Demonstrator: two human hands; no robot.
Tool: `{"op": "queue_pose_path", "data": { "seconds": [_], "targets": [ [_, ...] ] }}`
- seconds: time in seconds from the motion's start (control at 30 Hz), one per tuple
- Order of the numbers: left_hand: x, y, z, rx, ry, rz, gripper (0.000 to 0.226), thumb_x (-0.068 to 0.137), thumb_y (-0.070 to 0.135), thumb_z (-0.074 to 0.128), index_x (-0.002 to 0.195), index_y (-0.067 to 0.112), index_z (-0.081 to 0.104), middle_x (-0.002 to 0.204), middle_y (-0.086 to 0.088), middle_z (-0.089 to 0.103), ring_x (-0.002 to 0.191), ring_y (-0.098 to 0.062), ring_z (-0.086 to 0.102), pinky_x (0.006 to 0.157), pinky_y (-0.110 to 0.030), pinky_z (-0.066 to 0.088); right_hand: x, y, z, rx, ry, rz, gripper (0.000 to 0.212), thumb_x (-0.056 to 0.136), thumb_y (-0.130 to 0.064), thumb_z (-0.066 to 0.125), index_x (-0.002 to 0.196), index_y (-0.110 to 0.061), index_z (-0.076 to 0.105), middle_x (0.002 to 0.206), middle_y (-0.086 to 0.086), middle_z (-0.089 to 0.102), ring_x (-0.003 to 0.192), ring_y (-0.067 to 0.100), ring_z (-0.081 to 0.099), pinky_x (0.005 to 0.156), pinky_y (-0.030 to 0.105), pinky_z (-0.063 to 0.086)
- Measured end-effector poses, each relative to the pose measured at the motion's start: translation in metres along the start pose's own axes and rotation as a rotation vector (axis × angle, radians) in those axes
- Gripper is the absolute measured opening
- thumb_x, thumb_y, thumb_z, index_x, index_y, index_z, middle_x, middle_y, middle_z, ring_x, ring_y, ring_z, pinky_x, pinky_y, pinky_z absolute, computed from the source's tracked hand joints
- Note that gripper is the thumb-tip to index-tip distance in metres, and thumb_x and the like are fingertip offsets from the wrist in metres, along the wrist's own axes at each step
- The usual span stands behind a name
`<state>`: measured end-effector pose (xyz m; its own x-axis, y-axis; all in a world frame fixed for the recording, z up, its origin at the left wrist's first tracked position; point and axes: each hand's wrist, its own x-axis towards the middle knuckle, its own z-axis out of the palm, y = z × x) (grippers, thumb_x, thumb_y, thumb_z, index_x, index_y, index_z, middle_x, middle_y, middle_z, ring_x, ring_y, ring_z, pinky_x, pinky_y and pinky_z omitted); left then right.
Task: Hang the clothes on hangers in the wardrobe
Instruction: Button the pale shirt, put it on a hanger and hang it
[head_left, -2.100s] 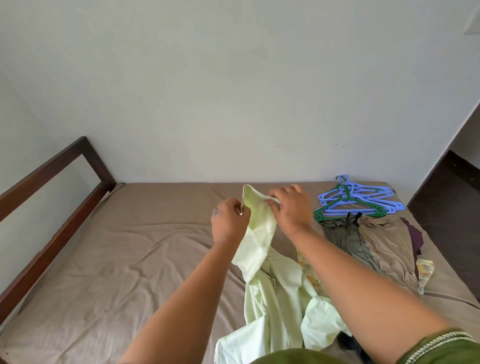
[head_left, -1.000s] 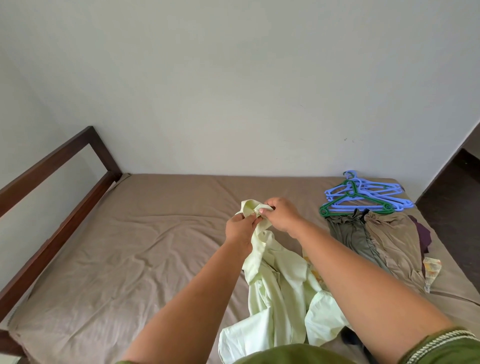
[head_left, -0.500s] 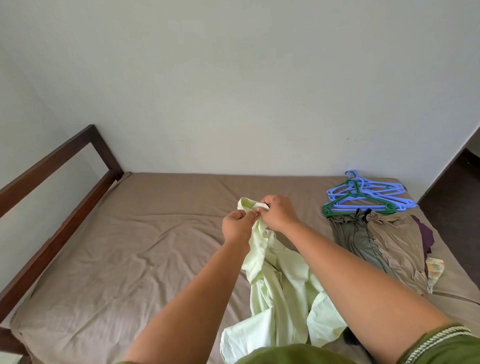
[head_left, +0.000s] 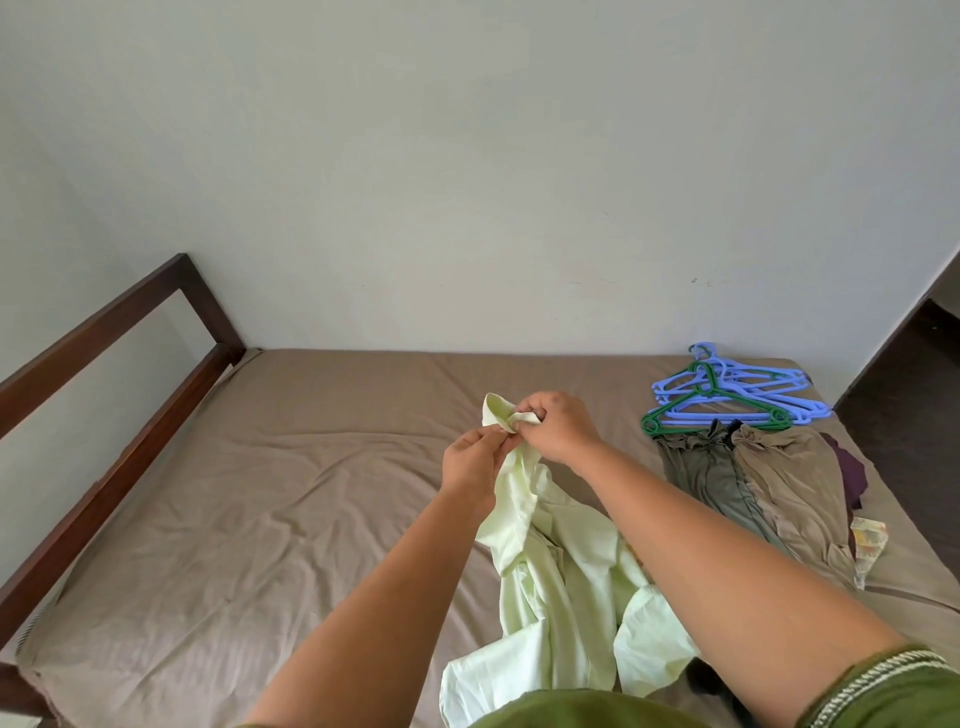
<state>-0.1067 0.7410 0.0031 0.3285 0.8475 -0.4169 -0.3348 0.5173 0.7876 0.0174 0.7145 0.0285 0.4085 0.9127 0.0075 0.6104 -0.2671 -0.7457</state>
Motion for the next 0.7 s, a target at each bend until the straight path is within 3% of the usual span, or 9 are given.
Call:
{"op": "queue_pose_path", "data": {
  "seconds": [0.07, 0.2, 0.27, 0.33, 0.4, 0.47, 0.53, 0.6, 0.7],
  "targets": [
    [0.001, 0.000, -0.004, -0.056, -0.041, -0.026, 0.005, 0.087, -0.008, 0.063, 0.085, -0.005, 0.065, 0.079, -0.013, 0.072, 0.078, -0.019, 0.072, 0.083, -0.024, 0.057, -0.001, 0.002, -0.003, -0.014, 0.022, -0.045, 0.017, 0.080, -0.013, 0.068, 0.092, -0.024, 0.065, 0.062, -0.012, 0.046, 0.056, 0.003, 0.045, 0.050, 0.013, 0.034],
    [0.003, 0.001, -0.004, -0.086, -0.076, -0.074, 0.004, 0.085, -0.008, 0.064, 0.086, -0.004, 0.065, 0.076, -0.009, 0.070, 0.072, -0.014, 0.069, 0.076, -0.019, 0.058, -0.001, 0.005, -0.006, -0.039, -0.010, -0.099, 0.019, 0.079, -0.007, 0.067, 0.094, -0.018, 0.066, 0.059, -0.013, 0.047, 0.054, 0.000, 0.044, 0.049, 0.007, 0.034],
    [0.002, 0.001, -0.002, -0.053, -0.077, -0.088, 0.008, 0.085, -0.006, 0.065, 0.081, 0.000, 0.065, 0.073, -0.005, 0.066, 0.067, -0.010, 0.066, 0.071, -0.016, 0.057, -0.002, 0.006, -0.006, -0.059, -0.021, -0.120, 0.024, 0.078, -0.007, 0.069, 0.099, -0.017, 0.065, 0.069, -0.014, 0.052, 0.060, 0.003, 0.047, 0.051, 0.008, 0.034],
    [0.003, 0.001, 0.001, 0.012, -0.070, -0.078, 0.013, 0.086, -0.005, 0.066, 0.076, 0.004, 0.063, 0.069, -0.002, 0.062, 0.065, -0.008, 0.060, 0.067, -0.014, 0.055, -0.003, 0.010, -0.003, -0.058, 0.014, -0.172, 0.032, 0.074, -0.005, 0.073, 0.103, -0.016, 0.063, 0.091, -0.007, 0.058, 0.079, 0.009, 0.053, 0.063, 0.013, 0.037],
    [0.003, 0.002, 0.004, 0.091, -0.062, -0.044, 0.018, 0.088, -0.004, 0.064, 0.073, 0.006, 0.061, 0.067, -0.001, 0.059, 0.064, -0.008, 0.055, 0.067, -0.015, 0.052, -0.004, 0.012, 0.001, -0.041, 0.061, -0.214, 0.034, 0.070, -0.002, 0.075, 0.099, -0.014, 0.063, 0.099, -0.001, 0.057, 0.089, 0.013, 0.054, 0.072, 0.019, 0.039],
    [0.003, 0.000, 0.007, 0.147, -0.036, -0.007, 0.020, 0.089, -0.002, 0.062, 0.072, 0.008, 0.059, 0.065, -0.001, 0.055, 0.062, -0.010, 0.051, 0.068, -0.017, 0.049, -0.007, 0.008, 0.003, 0.000, 0.095, -0.169, 0.026, 0.069, -0.002, 0.073, 0.089, -0.016, 0.064, 0.094, 0.002, 0.060, 0.082, 0.013, 0.057, 0.070, 0.020, 0.045],
    [0.004, -0.002, 0.009, 0.158, 0.009, 0.022, 0.018, 0.090, 0.001, 0.063, 0.074, 0.008, 0.057, 0.066, -0.002, 0.053, 0.062, -0.011, 0.050, 0.069, -0.020, 0.048, -0.009, 0.004, 0.003, 0.101, 0.121, -0.057, 0.020, 0.073, -0.007, 0.069, 0.077, -0.024, 0.060, 0.088, 0.002, 0.064, 0.069, 0.009, 0.058, 0.054, 0.016, 0.046],
    [0.005, -0.004, 0.008, 0.170, 0.048, 0.058, 0.018, 0.090, 0.006, 0.064, 0.074, 0.010, 0.056, 0.065, -0.001, 0.053, 0.061, -0.011, 0.050, 0.069, -0.021, 0.048, -0.010, 0.004, 0.006, 0.164, 0.185, -0.032, 0.020, 0.074, -0.014, 0.069, 0.073, -0.029, 0.057, 0.088, 0.001, 0.063, 0.070, 0.005, 0.057, 0.044, 0.011, 0.041],
    [0.004, -0.005, 0.009, 0.231, 0.112, 0.135, 0.017, 0.089, 0.012, 0.067, 0.077, 0.010, 0.056, 0.061, 0.003, 0.052, 0.056, -0.007, 0.048, 0.060, -0.017, 0.045, -0.012, 0.009, 0.008, 0.119, 0.271, -0.143, 0.021, 0.072, -0.028, 0.081, 0.075, -0.027, 0.060, 0.085, -0.004, 0.059, 0.079, 0.004, 0.053, 0.054, 0.008, 0.042]
  ]
}}
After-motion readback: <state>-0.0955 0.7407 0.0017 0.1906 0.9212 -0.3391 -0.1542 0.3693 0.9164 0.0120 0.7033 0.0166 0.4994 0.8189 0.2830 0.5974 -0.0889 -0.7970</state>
